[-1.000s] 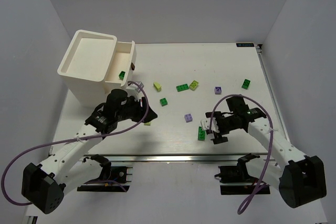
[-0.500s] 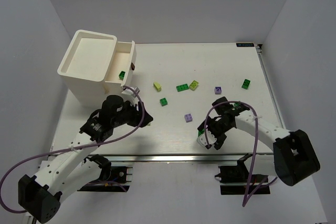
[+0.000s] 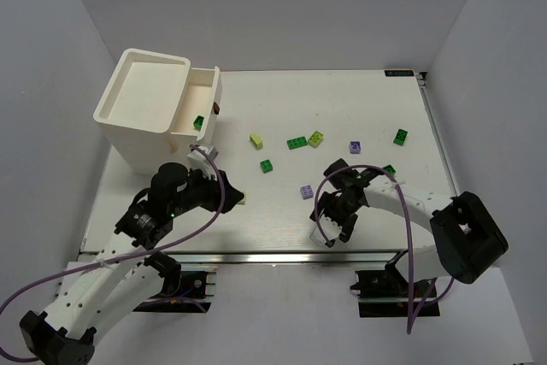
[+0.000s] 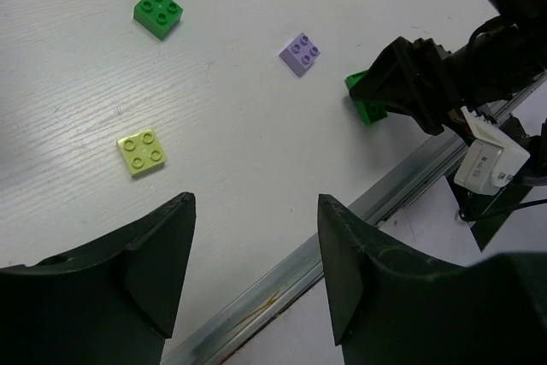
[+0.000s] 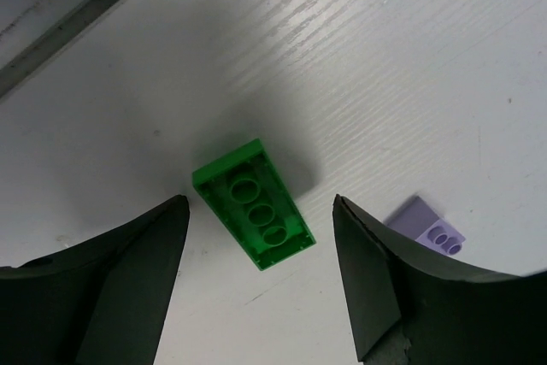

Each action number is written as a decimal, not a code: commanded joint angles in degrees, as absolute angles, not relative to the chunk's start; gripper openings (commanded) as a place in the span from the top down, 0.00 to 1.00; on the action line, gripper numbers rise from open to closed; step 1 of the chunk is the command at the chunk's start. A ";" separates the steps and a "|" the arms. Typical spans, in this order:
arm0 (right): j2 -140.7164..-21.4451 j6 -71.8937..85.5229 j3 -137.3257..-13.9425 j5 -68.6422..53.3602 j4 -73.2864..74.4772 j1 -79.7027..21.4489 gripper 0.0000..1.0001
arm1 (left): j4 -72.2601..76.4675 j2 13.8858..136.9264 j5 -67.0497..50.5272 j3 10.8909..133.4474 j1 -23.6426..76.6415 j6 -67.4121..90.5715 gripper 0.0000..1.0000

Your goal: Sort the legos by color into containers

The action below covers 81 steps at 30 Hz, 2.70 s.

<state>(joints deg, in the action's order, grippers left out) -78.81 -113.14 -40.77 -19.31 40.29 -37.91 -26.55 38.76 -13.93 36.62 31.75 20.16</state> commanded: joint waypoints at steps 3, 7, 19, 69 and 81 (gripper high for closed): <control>-82.44 -115.49 -43.24 -15.74 40.87 -40.60 0.30 | -26.11 35.86 -14.33 37.53 32.08 19.16 0.31; -85.42 -117.69 -44.56 -14.50 43.59 -41.66 0.37 | -25.75 34.28 -14.41 37.27 32.08 19.25 0.31; -91.31 -119.53 -44.39 -11.69 46.06 -42.98 0.47 | -25.31 30.50 -14.50 37.09 32.08 19.42 0.30; -116.98 -4.40 -124.63 -20.48 7.22 -49.66 1.00 | -25.22 4.48 2.55 34.98 32.08 21.62 0.30; -127.96 -0.44 -128.41 -20.21 -4.39 -50.45 0.80 | -25.40 6.42 2.72 34.98 32.08 21.88 0.30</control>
